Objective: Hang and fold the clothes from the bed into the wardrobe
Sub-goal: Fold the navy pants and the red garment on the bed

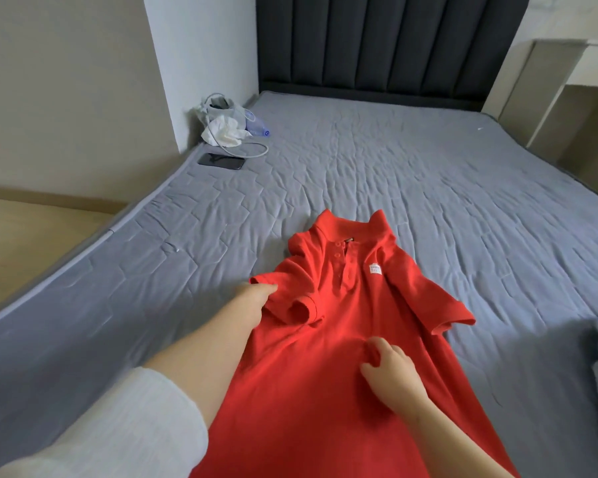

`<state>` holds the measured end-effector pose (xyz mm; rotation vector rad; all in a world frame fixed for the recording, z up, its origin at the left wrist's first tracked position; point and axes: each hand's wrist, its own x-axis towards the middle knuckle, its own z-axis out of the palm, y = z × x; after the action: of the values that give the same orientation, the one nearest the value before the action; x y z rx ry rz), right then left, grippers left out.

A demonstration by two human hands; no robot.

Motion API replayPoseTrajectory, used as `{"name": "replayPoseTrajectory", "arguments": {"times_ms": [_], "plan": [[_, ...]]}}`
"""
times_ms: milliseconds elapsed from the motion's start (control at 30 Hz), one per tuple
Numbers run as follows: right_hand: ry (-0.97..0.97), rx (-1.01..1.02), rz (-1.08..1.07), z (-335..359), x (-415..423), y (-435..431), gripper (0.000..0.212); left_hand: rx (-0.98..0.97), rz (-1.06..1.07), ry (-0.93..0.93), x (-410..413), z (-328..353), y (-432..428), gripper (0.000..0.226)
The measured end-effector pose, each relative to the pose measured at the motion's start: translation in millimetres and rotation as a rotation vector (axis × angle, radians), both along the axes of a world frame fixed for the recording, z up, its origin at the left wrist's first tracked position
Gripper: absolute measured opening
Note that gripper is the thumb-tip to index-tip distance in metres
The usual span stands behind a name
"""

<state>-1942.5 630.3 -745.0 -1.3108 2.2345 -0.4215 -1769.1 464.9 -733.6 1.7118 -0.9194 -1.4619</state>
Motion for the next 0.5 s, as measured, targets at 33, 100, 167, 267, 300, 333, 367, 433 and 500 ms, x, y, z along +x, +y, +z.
{"name": "replayPoseTrajectory", "arguments": {"times_ms": [33, 100, 167, 267, 300, 333, 367, 433, 500], "plan": [[-0.009, 0.02, -0.002, -1.0, -1.3, -6.1, 0.052, -0.022, -0.014, -0.044, 1.7, 1.6, -8.2, 0.037], [-0.014, 0.089, -0.008, -3.4, -3.5, -15.5, 0.058, -0.114, -0.023, -0.139, 11.2, 10.5, -29.8, 0.031], [0.026, 0.174, 0.003, -7.8, -3.8, -22.6, 0.065, -0.226, 0.022, -0.287, 27.7, 27.3, -56.6, 0.029], [0.113, 0.242, -0.008, -14.9, -1.0, -32.1, 0.073, -0.331, 0.176, -0.62, 59.7, 50.8, -97.5, 0.028], [0.12, 0.259, -0.019, -16.2, -0.6, -36.6, 0.075, -0.357, 0.198, -0.701, 68.2, 55.7, -109.0, 0.028], [0.112, 0.275, -0.031, -16.6, -1.0, -41.5, 0.075, -0.378, 0.19, -0.763, 73.5, 58.1, -119.0, 0.028], [0.096, 0.288, -0.045, -17.1, -1.8, -46.3, 0.074, -0.38, 0.16, -0.81, 76.1, 57.4, -126.5, 0.029], [0.084, 0.303, -0.074, -17.4, -2.8, -52.3, 0.069, -0.317, 0.058, -0.907, 69.5, 49.9, -129.7, 0.041], [0.089, 0.312, -0.084, -19.1, -3.3, -54.3, 0.066, -0.291, -0.044, -1.043, 48.9, 38.8, -116.8, 0.052]]}}
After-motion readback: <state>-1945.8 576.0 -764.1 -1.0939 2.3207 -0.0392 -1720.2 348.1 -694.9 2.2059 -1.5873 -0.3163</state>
